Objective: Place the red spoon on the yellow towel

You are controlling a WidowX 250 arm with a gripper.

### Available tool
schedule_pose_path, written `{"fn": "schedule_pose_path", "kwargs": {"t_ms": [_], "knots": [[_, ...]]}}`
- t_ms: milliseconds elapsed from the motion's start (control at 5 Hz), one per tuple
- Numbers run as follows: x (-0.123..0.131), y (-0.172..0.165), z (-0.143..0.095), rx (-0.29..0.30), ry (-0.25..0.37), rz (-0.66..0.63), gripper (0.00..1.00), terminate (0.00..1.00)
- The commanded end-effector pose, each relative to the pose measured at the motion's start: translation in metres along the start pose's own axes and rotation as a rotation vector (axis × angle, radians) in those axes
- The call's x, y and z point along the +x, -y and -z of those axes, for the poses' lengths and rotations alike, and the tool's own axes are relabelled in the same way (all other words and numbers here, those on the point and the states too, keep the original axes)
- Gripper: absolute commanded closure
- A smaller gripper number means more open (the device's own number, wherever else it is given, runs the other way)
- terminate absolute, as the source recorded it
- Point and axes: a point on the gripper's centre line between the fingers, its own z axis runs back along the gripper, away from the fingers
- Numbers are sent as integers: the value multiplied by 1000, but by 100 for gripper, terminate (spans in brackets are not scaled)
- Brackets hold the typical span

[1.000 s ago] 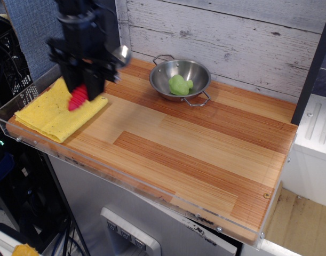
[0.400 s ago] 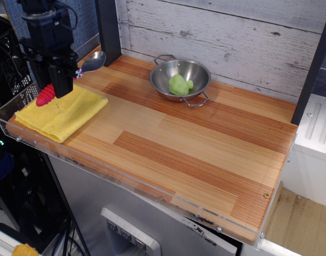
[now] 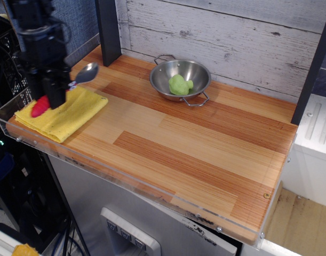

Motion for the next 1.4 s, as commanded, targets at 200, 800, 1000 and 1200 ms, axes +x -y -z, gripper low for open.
{"fn": "schedule_pose_path", "kwargs": {"t_ms": [200, 800, 1000, 1200], "knots": [[-9, -24, 11, -29, 23, -82, 100, 0], [10, -17, 6, 11, 29, -56, 100, 0], [15, -14, 4, 22, 29, -39, 100, 0], [13, -15, 7, 1, 9, -74, 0, 0]]}}
